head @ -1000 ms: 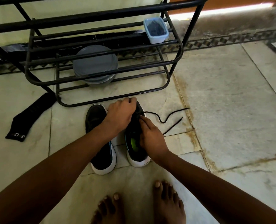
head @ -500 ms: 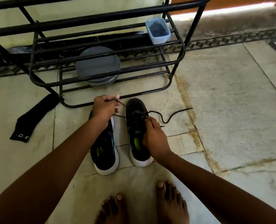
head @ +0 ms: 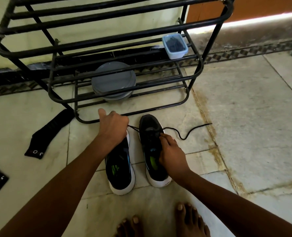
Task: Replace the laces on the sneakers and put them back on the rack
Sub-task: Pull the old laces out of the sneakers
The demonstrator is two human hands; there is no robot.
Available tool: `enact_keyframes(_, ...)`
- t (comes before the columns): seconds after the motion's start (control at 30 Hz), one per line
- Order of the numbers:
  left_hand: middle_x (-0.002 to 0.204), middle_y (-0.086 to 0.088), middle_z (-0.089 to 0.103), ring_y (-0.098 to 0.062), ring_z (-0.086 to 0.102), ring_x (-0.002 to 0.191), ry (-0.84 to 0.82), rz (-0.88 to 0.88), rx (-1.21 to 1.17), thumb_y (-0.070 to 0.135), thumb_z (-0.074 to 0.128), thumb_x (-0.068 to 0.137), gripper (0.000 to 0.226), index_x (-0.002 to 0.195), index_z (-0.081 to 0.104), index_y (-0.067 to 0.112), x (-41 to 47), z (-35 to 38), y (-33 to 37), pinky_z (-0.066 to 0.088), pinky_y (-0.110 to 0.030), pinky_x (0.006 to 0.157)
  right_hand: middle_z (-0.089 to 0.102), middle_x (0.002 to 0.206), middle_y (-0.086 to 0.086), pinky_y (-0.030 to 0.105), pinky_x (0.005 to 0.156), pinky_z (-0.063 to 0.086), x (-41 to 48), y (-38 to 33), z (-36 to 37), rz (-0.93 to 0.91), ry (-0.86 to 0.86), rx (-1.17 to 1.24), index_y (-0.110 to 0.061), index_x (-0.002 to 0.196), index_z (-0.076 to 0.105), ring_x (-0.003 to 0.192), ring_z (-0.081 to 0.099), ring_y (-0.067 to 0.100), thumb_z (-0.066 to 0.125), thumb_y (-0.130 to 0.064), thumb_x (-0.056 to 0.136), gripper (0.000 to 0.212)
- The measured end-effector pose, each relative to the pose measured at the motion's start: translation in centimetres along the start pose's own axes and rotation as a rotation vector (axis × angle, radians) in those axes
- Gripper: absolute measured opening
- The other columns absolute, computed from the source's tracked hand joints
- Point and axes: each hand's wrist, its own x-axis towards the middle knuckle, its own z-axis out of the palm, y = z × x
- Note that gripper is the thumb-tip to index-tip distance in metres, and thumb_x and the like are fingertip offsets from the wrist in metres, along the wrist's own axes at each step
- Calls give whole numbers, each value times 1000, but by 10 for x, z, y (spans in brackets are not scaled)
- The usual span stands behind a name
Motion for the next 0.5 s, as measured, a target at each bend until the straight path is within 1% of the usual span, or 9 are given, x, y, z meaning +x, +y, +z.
enact_keyframes(0.07,63,7,40,-20,56,78,-42,-94,-13,22,65,84,20,73,48,26,-2,-4,-6,29,-43,89,46,151,10,42,88,58,0,0,-1,7,11,-2,-6,145,48,126,54,33,63,-10,88,59)
enact_keyframes(0.1,64,6,40,-21,53,75,-36,-141,-35,24,64,84,23,72,45,26,-2,-5,-10,32,-43,90,46,151,10,42,88,57,0,1,-1,8,16,-2,-6,145,48,126,54,32,63,-11,88,59)
enact_keyframes(0.2,73,3,48,-23,58,78,20,-257,-60,32,64,80,21,71,47,25,-9,-8,-22,36,-43,90,47,149,11,42,87,57,0,0,1,5,27,-14,-5,144,49,125,54,33,64,-10,88,59)
enact_keyframes(0.27,68,1,48,-25,56,75,82,-373,-93,32,64,79,26,65,45,21,-12,-11,-30,38,-43,90,48,148,14,44,87,58,2,0,3,0,32,-33,-3,143,50,124,55,35,66,-9,87,59)
enact_keyframes(0.33,63,0,49,-25,52,70,128,-443,-216,31,63,80,25,63,51,18,-10,-8,-43,39,-43,88,49,146,15,44,87,59,2,-1,4,-2,31,-41,-2,141,51,123,55,36,68,-9,86,58)
enact_keyframes(0.37,63,0,52,-24,53,69,106,-418,-320,30,64,82,22,65,58,17,-8,-4,-49,42,-42,87,50,146,15,44,87,59,2,-2,3,-5,31,-36,-2,140,51,123,54,36,68,-9,86,58)
enact_keyframes(0.4,63,0,55,-21,56,68,51,-339,-448,29,67,84,20,68,64,17,-8,0,-53,49,-40,84,51,145,15,44,88,58,1,-2,3,-13,29,-31,-2,139,52,123,53,36,66,-9,86,56)
enact_keyframes(0.47,65,1,63,-17,62,68,-105,-94,-667,28,73,81,18,66,70,17,-12,1,-50,57,-40,78,55,138,11,41,86,58,3,2,1,-37,72,-22,-6,134,58,120,54,32,63,-18,88,48)
enact_keyframes(0.5,67,1,65,-15,64,69,-179,13,-690,31,75,77,19,65,70,17,-15,0,-44,58,-41,78,58,131,7,38,83,57,5,4,-1,-48,114,-6,-10,128,61,116,56,28,61,-28,90,42)
